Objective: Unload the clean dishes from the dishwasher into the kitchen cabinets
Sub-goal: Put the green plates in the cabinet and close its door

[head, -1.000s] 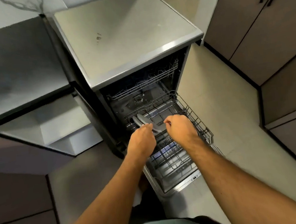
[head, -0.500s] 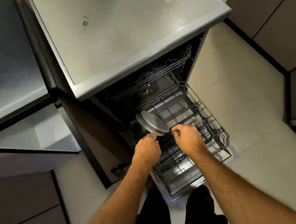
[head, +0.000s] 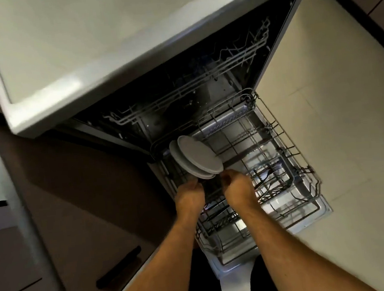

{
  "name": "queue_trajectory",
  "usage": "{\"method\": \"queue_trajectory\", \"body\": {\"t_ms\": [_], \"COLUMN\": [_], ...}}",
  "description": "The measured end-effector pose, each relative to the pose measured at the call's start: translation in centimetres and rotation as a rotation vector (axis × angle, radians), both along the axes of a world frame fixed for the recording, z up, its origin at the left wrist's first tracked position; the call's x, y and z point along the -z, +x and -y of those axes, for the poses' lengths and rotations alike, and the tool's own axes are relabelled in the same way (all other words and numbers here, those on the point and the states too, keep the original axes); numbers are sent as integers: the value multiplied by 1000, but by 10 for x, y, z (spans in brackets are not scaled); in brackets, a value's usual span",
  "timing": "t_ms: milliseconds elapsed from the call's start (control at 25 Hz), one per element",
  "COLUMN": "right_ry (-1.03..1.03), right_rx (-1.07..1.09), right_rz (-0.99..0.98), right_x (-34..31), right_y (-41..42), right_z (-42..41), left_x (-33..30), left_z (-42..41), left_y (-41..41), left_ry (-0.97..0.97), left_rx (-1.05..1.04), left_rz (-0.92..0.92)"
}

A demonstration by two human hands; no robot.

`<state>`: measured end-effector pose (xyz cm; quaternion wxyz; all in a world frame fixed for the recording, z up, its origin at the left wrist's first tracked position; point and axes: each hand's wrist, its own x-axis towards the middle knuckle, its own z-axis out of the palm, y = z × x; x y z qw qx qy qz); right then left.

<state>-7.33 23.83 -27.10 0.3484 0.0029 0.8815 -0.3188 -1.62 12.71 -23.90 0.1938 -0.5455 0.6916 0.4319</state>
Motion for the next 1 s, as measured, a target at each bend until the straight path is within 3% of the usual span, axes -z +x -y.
{"method": "queue_trajectory", "body": {"t_ms": [120, 320, 520, 720, 880, 1000], "right_ry": [-18, -48, -163, -291, -361, -301], "right_rx": [49, 219, 764, 1004, 982, 943], "right_rz": [59, 129, 488, 544, 681, 707], "right_x": [42, 92, 140, 169, 179, 183], "right_y": [-9, -16, -28, -22, -27, -28], "right_z": [11, 30, 56, 58, 52, 53], "left_x": [43, 82, 127, 169, 164, 169], "left_z": [18, 31, 49, 59, 65, 62], "left_y": [-9, -15, -26, -33, -40, -37], "left_ry": [9, -26, -213, 140, 371, 377], "left_rx": [-91, -277, -318, -462, -623, -696], "left_rz": [4, -186, -236, -187, -318, -353]}}
